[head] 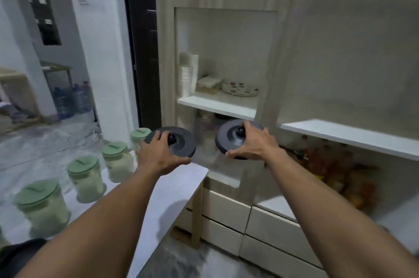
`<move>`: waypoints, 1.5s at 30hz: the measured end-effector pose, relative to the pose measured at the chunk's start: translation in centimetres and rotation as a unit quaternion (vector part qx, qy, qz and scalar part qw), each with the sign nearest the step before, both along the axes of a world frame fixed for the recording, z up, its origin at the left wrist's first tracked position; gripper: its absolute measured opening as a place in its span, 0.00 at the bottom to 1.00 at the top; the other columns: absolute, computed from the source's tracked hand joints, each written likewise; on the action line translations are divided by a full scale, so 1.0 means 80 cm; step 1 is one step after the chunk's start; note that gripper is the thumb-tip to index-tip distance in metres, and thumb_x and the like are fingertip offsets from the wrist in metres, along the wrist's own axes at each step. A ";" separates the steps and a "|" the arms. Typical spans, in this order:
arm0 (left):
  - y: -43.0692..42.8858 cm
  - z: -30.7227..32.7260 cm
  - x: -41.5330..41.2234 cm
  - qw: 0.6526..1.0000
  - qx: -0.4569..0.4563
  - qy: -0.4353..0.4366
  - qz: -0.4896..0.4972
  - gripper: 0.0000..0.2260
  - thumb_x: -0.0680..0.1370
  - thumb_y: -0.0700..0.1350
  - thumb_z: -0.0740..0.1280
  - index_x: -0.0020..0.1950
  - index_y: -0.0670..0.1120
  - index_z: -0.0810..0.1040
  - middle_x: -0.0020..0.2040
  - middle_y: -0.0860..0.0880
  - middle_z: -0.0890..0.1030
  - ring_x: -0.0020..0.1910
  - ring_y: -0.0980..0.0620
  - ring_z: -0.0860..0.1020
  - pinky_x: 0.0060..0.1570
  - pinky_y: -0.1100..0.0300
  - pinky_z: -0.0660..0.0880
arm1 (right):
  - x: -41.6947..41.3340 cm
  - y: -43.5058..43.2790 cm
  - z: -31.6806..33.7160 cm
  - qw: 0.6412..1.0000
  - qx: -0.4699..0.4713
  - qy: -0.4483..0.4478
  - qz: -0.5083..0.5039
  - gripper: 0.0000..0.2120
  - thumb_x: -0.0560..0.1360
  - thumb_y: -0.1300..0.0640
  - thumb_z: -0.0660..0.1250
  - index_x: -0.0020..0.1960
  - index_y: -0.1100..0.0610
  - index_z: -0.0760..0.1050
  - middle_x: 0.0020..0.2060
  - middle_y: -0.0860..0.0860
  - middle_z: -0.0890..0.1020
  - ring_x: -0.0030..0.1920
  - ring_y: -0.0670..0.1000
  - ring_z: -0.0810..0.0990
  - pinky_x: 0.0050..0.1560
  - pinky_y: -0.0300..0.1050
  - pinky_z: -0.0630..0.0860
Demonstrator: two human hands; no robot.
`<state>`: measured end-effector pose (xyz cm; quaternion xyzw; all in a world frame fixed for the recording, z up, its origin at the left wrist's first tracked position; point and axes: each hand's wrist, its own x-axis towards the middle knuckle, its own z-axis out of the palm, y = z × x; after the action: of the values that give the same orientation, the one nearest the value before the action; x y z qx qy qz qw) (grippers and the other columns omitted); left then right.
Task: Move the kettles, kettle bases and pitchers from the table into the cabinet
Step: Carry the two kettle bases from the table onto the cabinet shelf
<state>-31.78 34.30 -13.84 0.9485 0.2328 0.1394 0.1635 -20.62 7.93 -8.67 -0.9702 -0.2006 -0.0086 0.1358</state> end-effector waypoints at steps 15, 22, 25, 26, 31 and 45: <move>-0.186 0.103 0.079 0.976 0.003 -0.056 -0.212 0.41 0.52 0.77 0.66 0.59 0.58 0.69 0.63 0.54 0.76 0.61 0.40 0.73 0.59 0.40 0.71 | -0.051 -0.225 0.100 0.984 0.019 -0.026 -0.178 0.57 0.52 0.22 0.71 0.72 0.48 0.61 0.69 0.50 0.75 0.66 0.62 0.74 0.60 0.60 0.76; -0.306 0.133 0.137 0.965 0.018 -0.063 -0.253 0.39 0.52 0.77 0.66 0.57 0.58 0.69 0.57 0.54 0.78 0.56 0.41 0.74 0.52 0.47 0.73 | -0.023 -0.337 0.122 0.971 0.037 -0.050 -0.233 0.58 0.49 0.21 0.71 0.71 0.48 0.61 0.68 0.50 0.75 0.67 0.63 0.72 0.61 0.62 0.76; -0.359 0.140 0.164 0.960 0.017 -0.077 -0.269 0.38 0.51 0.76 0.66 0.55 0.58 0.69 0.59 0.55 0.78 0.56 0.42 0.76 0.54 0.46 0.73 | -0.004 -0.386 0.126 0.967 0.041 -0.056 -0.244 0.57 0.51 0.24 0.72 0.72 0.49 0.61 0.68 0.50 0.74 0.66 0.61 0.73 0.62 0.60 0.76; -0.372 0.141 0.172 0.959 0.020 -0.077 -0.274 0.39 0.51 0.76 0.66 0.56 0.59 0.69 0.60 0.56 0.77 0.56 0.43 0.75 0.55 0.45 0.73 | 0.003 -0.399 0.127 0.966 0.039 -0.059 -0.248 0.56 0.51 0.25 0.72 0.72 0.49 0.61 0.68 0.50 0.74 0.66 0.61 0.73 0.61 0.60 0.76; -0.438 0.148 0.231 0.959 0.010 -0.075 -0.272 0.45 0.49 0.80 0.66 0.60 0.59 0.70 0.63 0.55 0.76 0.60 0.42 0.74 0.59 0.43 0.72 | 0.053 -0.464 0.132 0.965 0.038 -0.056 -0.254 0.54 0.52 0.26 0.73 0.71 0.50 0.62 0.67 0.50 0.75 0.65 0.60 0.74 0.62 0.58 0.76; -0.525 0.134 0.397 0.967 0.004 -0.073 -0.243 0.52 0.48 0.81 0.64 0.66 0.57 0.69 0.64 0.52 0.76 0.59 0.42 0.75 0.57 0.43 0.73 | 0.223 -0.543 0.101 0.963 0.049 -0.023 -0.263 0.58 0.48 0.23 0.72 0.71 0.49 0.61 0.68 0.51 0.75 0.65 0.62 0.74 0.62 0.60 0.76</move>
<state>-0.03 -7.71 -3.12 0.9645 -0.0179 0.1656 0.2048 -2.77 -35.55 -0.62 -0.9804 0.0588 -0.0763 0.1719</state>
